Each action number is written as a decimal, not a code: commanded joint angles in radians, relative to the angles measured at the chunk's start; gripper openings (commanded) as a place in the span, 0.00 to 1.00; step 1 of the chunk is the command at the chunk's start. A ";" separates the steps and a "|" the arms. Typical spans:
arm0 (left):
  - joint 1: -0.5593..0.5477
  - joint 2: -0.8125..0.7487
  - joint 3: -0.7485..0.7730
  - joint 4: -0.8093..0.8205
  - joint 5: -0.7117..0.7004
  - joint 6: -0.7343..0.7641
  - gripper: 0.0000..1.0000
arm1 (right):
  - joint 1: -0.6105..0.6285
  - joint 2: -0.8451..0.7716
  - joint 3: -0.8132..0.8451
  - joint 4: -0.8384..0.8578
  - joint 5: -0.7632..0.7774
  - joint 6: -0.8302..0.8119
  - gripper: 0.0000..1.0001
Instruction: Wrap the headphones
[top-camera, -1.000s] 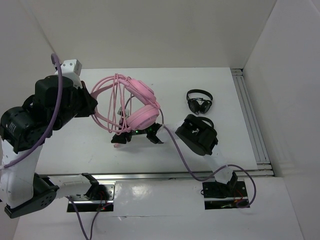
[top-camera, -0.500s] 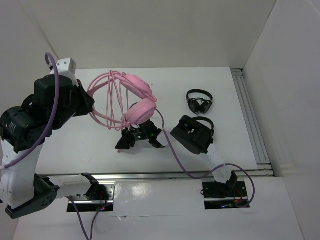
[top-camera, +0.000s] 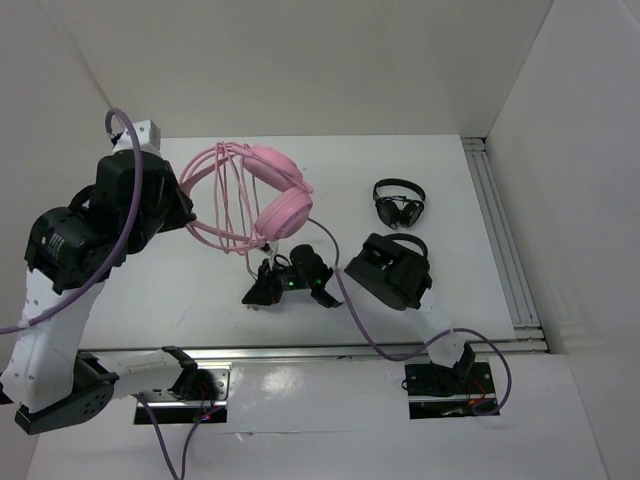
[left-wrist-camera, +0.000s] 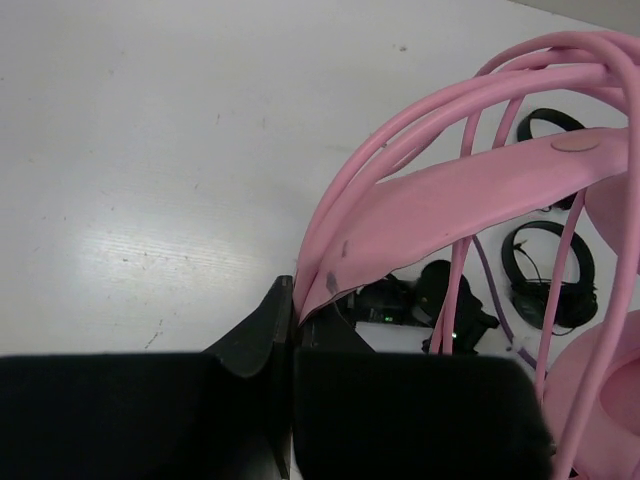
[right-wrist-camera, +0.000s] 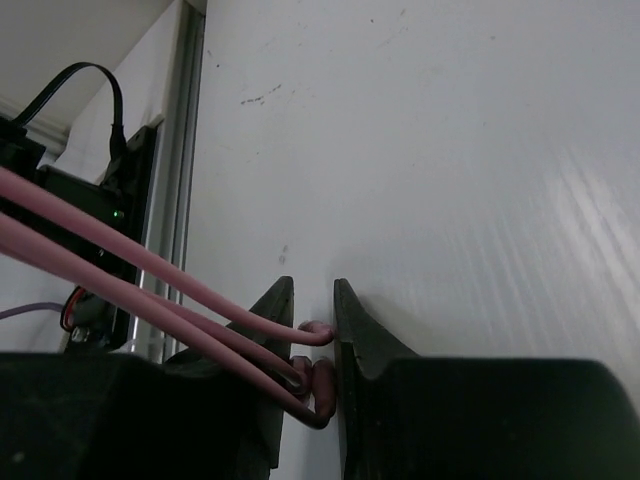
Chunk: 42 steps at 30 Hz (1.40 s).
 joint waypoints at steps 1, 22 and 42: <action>0.025 -0.014 -0.020 0.154 -0.069 -0.097 0.00 | 0.008 -0.082 -0.113 0.051 0.057 -0.008 0.00; 0.514 0.193 -0.480 0.458 0.219 0.092 0.00 | 0.425 -1.012 -0.347 -0.839 0.972 -0.296 0.00; 0.050 0.136 -0.911 0.551 0.170 0.267 0.00 | 0.384 -0.955 0.024 -1.148 1.450 -0.775 0.00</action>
